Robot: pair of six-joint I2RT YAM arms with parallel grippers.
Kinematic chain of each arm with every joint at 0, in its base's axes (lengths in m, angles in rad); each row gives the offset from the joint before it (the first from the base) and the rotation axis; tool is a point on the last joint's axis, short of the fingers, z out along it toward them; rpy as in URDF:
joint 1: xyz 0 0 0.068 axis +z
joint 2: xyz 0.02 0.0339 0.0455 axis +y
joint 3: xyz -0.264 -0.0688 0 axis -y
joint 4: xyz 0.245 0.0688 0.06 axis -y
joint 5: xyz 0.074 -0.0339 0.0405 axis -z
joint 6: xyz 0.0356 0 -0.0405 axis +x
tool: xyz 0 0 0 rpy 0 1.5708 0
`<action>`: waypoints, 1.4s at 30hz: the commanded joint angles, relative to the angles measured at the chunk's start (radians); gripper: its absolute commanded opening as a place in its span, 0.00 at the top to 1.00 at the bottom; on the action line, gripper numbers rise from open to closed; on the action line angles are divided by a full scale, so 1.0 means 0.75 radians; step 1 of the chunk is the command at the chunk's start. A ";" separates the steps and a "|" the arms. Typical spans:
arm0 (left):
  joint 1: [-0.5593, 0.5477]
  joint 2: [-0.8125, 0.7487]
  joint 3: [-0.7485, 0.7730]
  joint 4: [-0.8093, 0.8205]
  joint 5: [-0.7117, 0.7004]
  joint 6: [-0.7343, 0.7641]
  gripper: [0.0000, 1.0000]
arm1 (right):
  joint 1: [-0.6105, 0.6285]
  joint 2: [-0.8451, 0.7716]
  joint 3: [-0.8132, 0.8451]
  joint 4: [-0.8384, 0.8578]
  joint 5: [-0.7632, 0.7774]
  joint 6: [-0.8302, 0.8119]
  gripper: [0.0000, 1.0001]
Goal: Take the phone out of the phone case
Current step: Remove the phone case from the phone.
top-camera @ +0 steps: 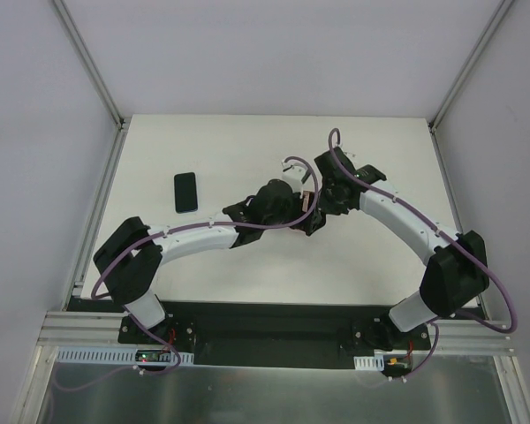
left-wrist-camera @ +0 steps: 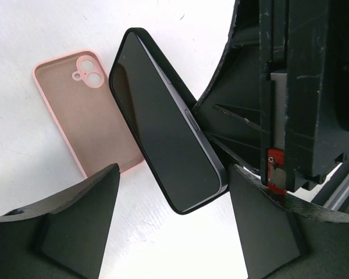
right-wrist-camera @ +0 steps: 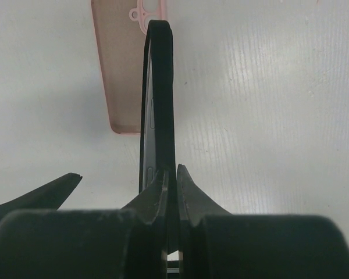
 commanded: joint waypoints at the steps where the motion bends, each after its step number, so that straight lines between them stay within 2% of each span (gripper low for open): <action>1: -0.010 0.027 0.065 -0.010 -0.068 0.069 0.30 | 0.020 -0.031 0.083 -0.035 0.024 0.010 0.99; 15: -0.043 0.023 0.007 -0.033 -0.270 0.112 0.57 | 0.005 -0.132 0.055 0.018 -0.128 0.045 0.99; 21: -0.043 -0.022 -0.066 -0.004 -0.356 0.079 0.65 | -0.007 -0.189 0.008 0.043 -0.134 0.069 0.99; 28: -0.031 -0.037 -0.083 0.006 -0.352 0.042 0.76 | -0.005 -0.279 -0.096 0.077 -0.154 0.061 0.99; 31: -0.029 -0.037 -0.072 0.012 -0.334 0.044 0.84 | -0.007 -0.295 -0.145 0.090 -0.152 0.055 0.99; 33: -0.027 -0.023 -0.052 0.014 -0.313 0.050 0.99 | -0.005 -0.291 -0.166 0.092 -0.132 0.047 0.99; 42: -0.055 0.045 -0.048 0.018 -0.225 -0.007 1.00 | 0.009 -0.216 -0.328 0.133 -0.024 0.033 0.99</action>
